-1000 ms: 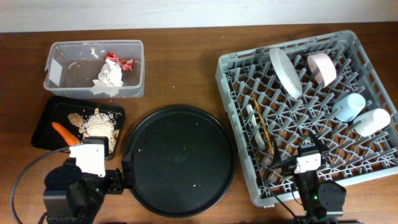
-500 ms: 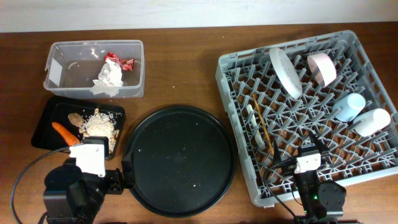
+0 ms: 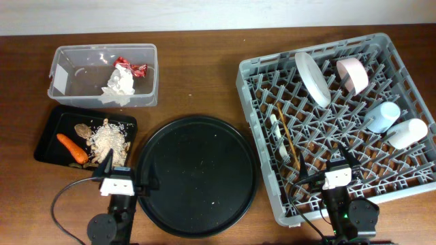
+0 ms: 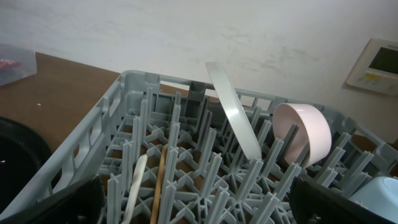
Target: Sort waste into correct bins and load items into the dishwasher rack
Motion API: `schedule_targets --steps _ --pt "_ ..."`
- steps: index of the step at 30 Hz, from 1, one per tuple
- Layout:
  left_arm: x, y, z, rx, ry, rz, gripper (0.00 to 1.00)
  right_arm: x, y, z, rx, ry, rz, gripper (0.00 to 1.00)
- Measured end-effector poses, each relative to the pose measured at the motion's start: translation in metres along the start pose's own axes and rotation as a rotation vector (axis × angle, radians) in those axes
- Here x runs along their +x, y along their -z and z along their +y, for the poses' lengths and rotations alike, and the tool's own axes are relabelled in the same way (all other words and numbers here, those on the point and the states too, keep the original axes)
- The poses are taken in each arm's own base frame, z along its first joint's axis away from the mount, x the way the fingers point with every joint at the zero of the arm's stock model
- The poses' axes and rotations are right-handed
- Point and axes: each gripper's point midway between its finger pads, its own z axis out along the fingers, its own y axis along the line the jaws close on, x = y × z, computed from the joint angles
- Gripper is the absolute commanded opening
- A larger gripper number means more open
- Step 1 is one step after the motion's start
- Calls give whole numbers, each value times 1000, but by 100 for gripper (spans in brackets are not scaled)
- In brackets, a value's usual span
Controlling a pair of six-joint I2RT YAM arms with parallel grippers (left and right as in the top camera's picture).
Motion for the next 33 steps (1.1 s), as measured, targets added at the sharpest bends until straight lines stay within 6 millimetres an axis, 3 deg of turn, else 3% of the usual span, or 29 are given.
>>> schedule_targets --steps 2,33 --pt "22 1 -7 36 -16 81 100 0 0 0 0 0 0 98" --pt "22 1 -9 51 -20 80 99 0 0 0 0 0 0 99"
